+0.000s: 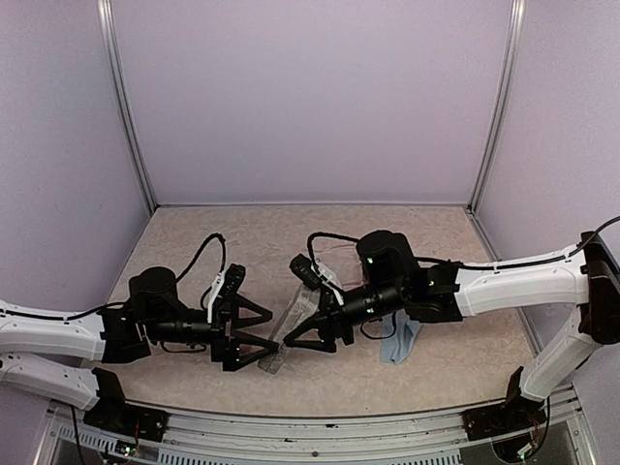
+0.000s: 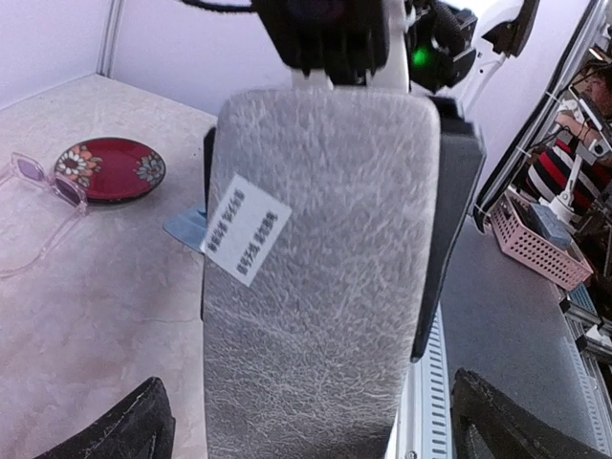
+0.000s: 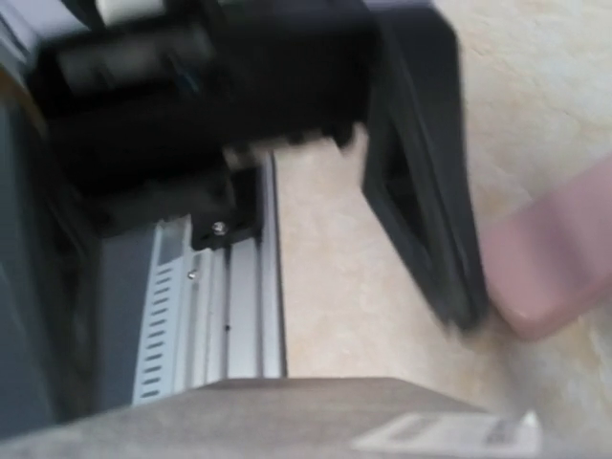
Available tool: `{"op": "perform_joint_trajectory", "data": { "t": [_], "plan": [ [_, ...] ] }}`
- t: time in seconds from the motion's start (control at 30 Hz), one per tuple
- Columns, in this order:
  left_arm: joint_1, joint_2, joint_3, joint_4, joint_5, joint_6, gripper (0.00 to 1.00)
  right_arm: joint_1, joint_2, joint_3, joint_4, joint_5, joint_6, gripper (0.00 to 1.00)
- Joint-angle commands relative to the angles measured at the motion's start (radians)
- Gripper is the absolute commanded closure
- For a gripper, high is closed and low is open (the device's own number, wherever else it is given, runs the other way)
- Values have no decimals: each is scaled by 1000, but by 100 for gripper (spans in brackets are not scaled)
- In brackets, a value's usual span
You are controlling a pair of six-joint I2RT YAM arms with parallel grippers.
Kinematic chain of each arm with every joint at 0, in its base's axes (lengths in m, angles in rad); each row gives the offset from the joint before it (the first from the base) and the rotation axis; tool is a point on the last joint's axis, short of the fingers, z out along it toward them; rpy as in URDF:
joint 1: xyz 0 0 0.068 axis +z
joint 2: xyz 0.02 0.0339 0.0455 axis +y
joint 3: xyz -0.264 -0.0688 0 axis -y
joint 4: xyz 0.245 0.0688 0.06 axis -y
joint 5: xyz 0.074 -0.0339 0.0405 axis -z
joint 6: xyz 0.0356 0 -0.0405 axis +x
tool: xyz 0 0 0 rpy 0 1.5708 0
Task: Organize the sunglasses
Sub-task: Hold the sunglasses case, then open the sunglasses case.
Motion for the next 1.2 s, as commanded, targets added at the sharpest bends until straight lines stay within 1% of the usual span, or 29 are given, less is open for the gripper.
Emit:
{"op": "perform_joint_trajectory", "data": {
  "t": [0.0, 0.13, 0.33, 0.47, 0.53, 0.63, 0.83, 1.03, 1.07, 1.17],
  "plan": [
    [-62, 47, 45, -70, -69, 90, 1, -7, -24, 54, -22, -84, -49, 61],
    [-76, 83, 62, -65, -60, 98, 2, -6, -8, 78, -42, -117, -63, 62],
    [-72, 94, 71, -52, -7, 98, 19, -7, -1, 77, -65, -131, -88, 63],
    [-68, 109, 69, -34, 34, 83, 26, -7, 10, 88, -102, -130, -117, 64],
    [-67, 118, 69, -18, 54, 75, 32, -7, 13, 92, -116, -134, -131, 64],
    [-66, 129, 66, 12, 84, 58, 41, -7, 17, 98, -145, -138, -162, 65],
    [-41, 120, 40, 78, 131, -1, 68, -25, -9, 69, -185, -140, -220, 65],
    [-38, 66, 15, 105, 128, -41, 97, -85, -33, 25, -166, -144, -202, 57],
    [-39, 56, 13, 105, 123, -44, 100, -94, -35, 18, -161, -138, -194, 57],
    [-41, 30, 4, 112, 112, -51, 100, -116, -32, 12, -147, -123, -160, 55]
  ]
}}
